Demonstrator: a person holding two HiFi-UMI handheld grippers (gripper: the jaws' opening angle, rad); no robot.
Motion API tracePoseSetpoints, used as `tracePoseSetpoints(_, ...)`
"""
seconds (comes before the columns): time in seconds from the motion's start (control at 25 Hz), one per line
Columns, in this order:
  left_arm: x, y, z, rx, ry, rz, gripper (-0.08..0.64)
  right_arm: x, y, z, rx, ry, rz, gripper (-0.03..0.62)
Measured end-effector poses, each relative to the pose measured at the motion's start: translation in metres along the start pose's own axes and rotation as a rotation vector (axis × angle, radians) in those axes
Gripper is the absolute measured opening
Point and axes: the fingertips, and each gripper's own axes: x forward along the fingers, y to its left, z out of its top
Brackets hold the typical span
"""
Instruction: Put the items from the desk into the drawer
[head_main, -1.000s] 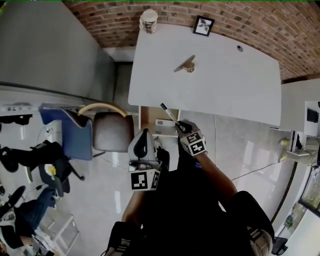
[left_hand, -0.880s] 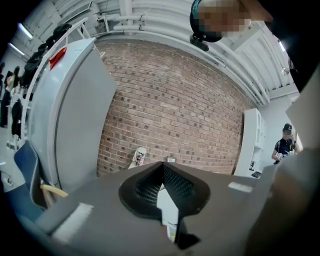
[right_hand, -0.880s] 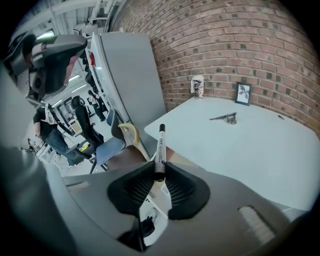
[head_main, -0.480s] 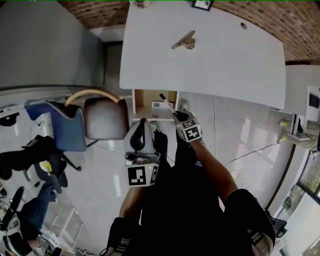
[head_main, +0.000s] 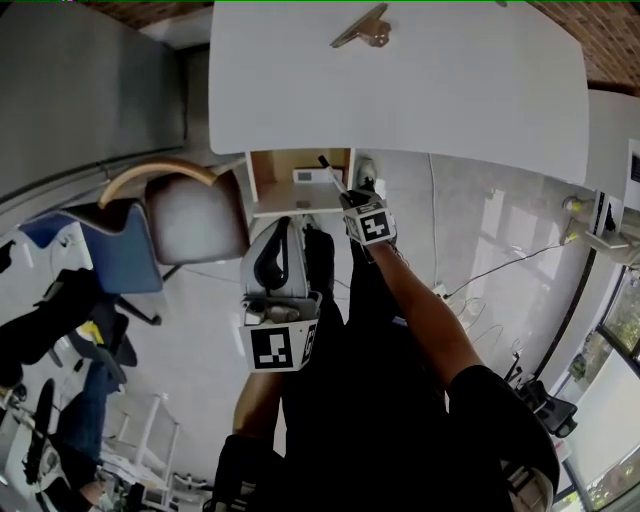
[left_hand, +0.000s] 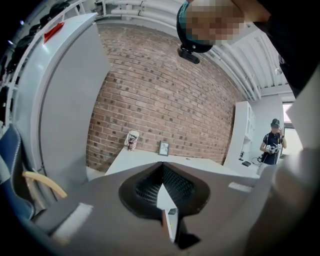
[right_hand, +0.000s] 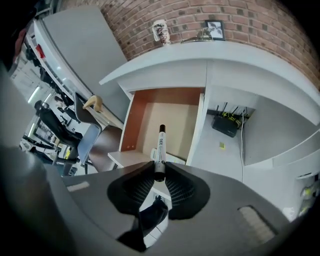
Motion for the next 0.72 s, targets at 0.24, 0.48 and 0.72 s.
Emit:
tracePoseSetpoints(0.24, 0.013, 0.01, -0.021, -0.009, 0.021, 0.001, 0.018, 0.032, -0.018, -0.023, 0.118, 0.075, -0.041, 0.071)
tracePoseSetpoints(0.48, 0.023, 0.015, -0.035, -0.031, 0.038, -0.001, 0.018, 0.053, -0.03, -0.038, 0.255, 0.141, -0.066, 0.071)
tracePoseSetpoints(0.72, 0.033, 0.027, -0.04, -0.026, 0.047, 0.0, 0.018, 0.067, -0.039, -0.045, 0.301, 0.168, -0.078, 0.071)
